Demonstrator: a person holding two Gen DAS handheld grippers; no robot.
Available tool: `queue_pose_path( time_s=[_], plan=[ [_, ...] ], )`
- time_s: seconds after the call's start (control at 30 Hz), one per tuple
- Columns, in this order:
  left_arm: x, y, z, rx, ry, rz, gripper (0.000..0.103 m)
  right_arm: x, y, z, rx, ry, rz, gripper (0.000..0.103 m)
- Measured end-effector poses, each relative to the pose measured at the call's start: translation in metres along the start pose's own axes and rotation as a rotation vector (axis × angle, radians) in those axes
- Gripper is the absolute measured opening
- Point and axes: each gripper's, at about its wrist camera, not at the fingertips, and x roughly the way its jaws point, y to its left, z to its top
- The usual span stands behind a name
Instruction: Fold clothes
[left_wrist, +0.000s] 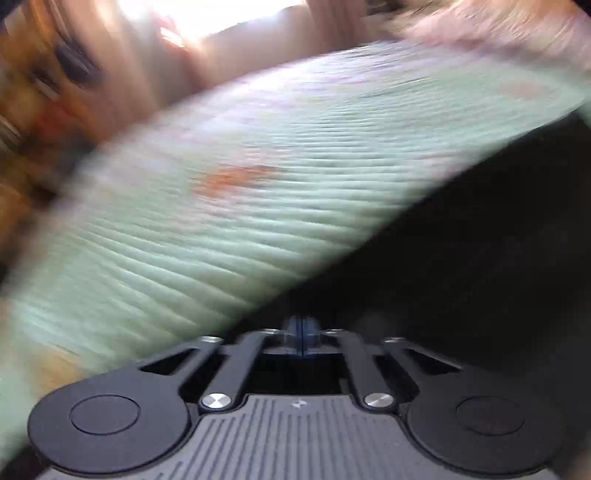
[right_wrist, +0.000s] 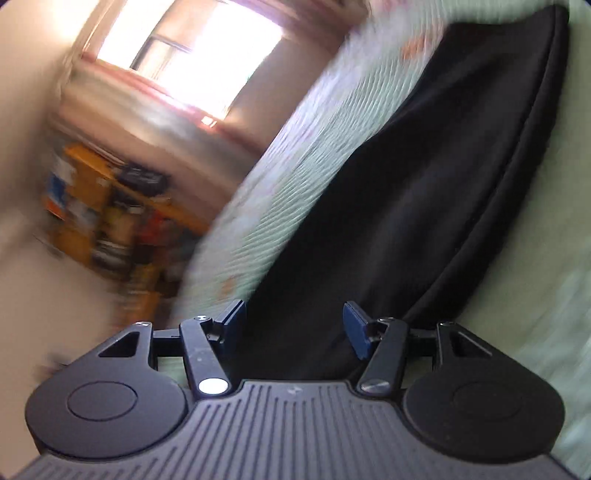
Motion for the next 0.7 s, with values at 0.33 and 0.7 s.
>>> queue_pose_path(
  time_s=[0.33,0.7],
  plan=[
    [-0.051,0.015,0.011,-0.119,-0.159,-0.405,0.015,0.022,-0.019,-0.002,0.038,-0.027,-0.041,0.000],
    [-0.019,0.017,0.022,-0.065,-0.167,-0.243,0.021,0.008,-0.008,-0.012,0.030,-0.029,-0.033,0.002]
  ],
)
